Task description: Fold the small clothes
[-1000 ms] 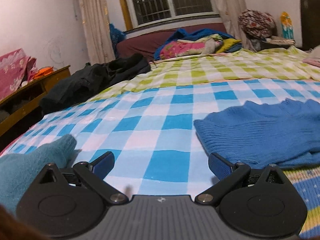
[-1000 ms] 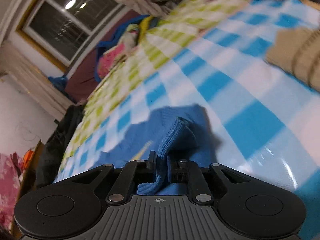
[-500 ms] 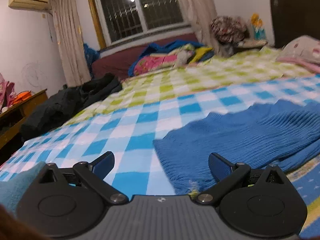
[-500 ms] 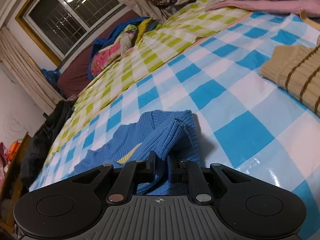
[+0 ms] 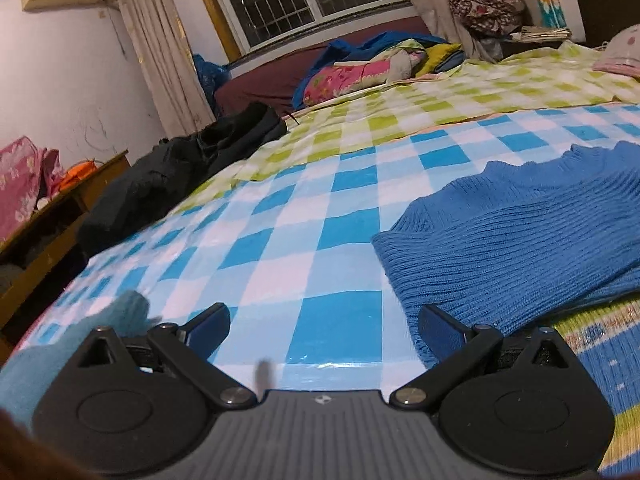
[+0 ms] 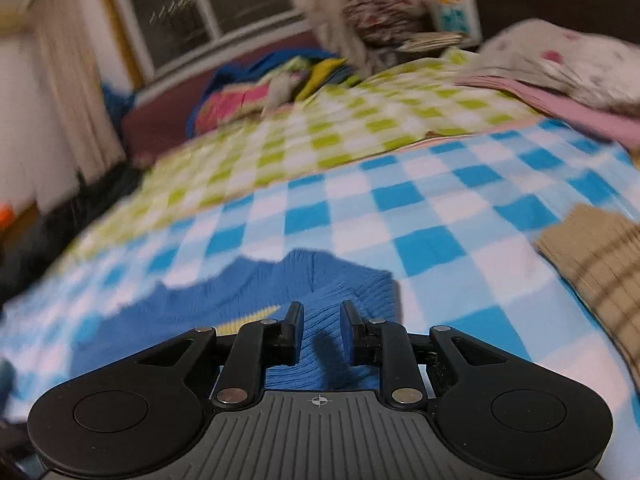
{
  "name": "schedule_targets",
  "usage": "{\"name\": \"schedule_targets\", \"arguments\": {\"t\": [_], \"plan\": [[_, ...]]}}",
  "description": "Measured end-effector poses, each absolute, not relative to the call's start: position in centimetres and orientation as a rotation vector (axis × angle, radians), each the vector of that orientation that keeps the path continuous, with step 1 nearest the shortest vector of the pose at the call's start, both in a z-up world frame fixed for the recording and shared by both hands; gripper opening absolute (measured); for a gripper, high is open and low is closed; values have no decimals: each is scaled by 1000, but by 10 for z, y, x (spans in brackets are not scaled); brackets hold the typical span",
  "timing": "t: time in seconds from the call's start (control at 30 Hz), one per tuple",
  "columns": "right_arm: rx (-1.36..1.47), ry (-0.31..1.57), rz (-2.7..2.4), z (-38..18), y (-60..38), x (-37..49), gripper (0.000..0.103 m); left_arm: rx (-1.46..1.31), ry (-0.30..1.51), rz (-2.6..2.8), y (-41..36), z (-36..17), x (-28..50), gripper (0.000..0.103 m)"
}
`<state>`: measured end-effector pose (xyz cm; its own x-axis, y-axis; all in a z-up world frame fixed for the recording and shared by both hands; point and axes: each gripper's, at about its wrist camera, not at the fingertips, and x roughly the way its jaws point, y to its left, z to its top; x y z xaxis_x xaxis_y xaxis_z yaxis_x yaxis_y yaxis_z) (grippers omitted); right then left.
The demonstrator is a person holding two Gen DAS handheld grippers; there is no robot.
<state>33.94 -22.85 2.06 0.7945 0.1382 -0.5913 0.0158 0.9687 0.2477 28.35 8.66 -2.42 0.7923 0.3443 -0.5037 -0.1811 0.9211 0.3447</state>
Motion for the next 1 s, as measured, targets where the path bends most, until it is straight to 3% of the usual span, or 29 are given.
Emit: {"name": "schedule_targets", "arguments": {"t": [0.27,0.5,0.77,1.0], "plan": [[79,728,23,2,-220,365,22,238,554,262,87,-18,281,103],[118,741,-37,1,-234,361,22,226,594,270,92,-18,282,103],[17,601,97,27,-198,340,26,199,517,210,74,1,278,103],[-139,721,106,0,-187,375,27,230,579,190,68,-19,296,103]]}}
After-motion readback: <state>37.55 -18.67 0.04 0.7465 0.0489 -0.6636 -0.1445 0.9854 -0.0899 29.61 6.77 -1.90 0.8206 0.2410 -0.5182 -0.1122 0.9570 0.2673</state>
